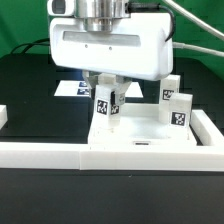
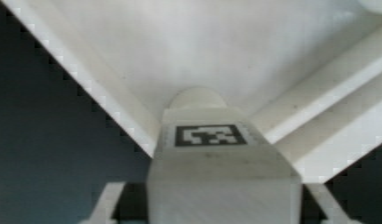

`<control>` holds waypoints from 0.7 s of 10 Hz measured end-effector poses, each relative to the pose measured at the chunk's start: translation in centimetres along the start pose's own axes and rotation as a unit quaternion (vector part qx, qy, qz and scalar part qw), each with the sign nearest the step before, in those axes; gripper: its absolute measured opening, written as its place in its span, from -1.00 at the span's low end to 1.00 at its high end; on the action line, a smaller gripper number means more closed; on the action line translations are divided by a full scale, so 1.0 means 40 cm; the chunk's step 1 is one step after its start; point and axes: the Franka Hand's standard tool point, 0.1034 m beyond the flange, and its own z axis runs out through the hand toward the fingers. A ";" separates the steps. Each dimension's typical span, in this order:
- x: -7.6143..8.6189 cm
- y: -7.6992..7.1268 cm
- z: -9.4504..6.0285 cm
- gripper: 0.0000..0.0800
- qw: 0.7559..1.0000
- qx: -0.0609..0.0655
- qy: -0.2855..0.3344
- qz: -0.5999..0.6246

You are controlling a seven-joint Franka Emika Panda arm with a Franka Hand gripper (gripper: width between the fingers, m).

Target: Assemble square table

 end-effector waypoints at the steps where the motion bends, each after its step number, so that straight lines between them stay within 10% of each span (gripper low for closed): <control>1: 0.015 -0.007 0.005 -0.27 0.998 0.003 0.003 0.066; 7: -0.010 -0.043 0.008 -0.27 0.940 0.008 0.001 0.340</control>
Offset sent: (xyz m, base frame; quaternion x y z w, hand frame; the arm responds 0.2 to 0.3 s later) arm -0.0024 0.0067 -0.0115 0.0015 -0.0273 0.3243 0.9456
